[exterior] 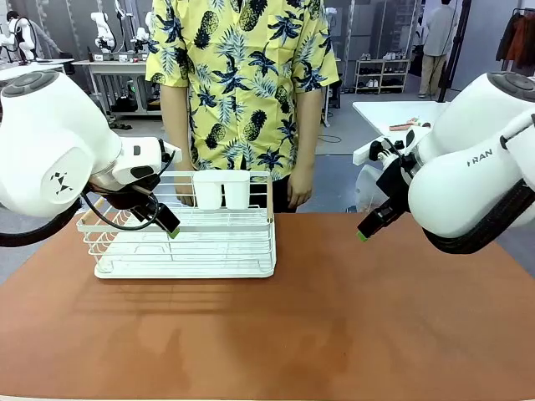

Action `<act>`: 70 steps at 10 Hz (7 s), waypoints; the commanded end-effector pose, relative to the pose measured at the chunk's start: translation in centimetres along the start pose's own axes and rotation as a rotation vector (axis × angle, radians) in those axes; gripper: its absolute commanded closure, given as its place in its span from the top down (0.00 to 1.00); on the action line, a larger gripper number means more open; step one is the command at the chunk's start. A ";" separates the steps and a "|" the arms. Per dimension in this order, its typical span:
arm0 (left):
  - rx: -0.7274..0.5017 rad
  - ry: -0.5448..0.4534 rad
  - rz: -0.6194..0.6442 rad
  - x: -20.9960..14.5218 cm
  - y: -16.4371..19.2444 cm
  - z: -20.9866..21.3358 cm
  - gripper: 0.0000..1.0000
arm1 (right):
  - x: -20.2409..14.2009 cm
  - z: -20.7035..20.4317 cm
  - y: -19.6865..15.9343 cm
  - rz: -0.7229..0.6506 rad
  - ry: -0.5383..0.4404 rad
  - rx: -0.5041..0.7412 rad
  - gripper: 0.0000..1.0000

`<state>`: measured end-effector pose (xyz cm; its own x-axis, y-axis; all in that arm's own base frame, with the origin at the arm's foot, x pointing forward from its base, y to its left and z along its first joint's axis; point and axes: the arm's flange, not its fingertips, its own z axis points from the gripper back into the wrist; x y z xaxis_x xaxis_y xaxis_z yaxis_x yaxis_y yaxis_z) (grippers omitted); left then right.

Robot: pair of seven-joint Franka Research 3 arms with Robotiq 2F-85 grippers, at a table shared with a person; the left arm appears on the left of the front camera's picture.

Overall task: Clean the table.
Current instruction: Pick up the Lint Roller when the human hands it over.

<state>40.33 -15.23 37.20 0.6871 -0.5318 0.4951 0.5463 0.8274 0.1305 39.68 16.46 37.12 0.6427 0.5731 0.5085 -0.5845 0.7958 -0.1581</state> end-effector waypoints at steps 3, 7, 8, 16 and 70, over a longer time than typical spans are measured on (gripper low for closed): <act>-0.426 -0.031 0.444 3.2 8.4 9.3 1.00 | 2.8 8.5 -7.2 -0.397 -0.062 0.332 1.00; -1.015 -0.470 1.099 -12.5 20.9 14.9 1.00 | -7.6 12.5 -18.0 -0.899 -0.264 0.835 1.00; -1.071 -0.554 1.193 -17.5 22.3 15.2 1.00 | -11.2 12.2 -19.7 -0.987 -0.264 0.877 1.00; -1.023 -0.483 1.294 -27.4 23.5 12.8 1.00 | -18.4 10.3 -21.9 -1.138 -0.313 0.971 1.00; -1.023 -0.483 1.294 -27.4 23.5 12.8 1.00 | -6.8 15.0 -16.6 -1.492 -0.024 0.673 1.00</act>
<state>28.63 20.88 37.59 0.7943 0.6069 0.0267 -0.0329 0.0869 -0.9957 36.56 -4.48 49.25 0.8206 -0.5625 -0.1011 0.3788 0.4028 0.8332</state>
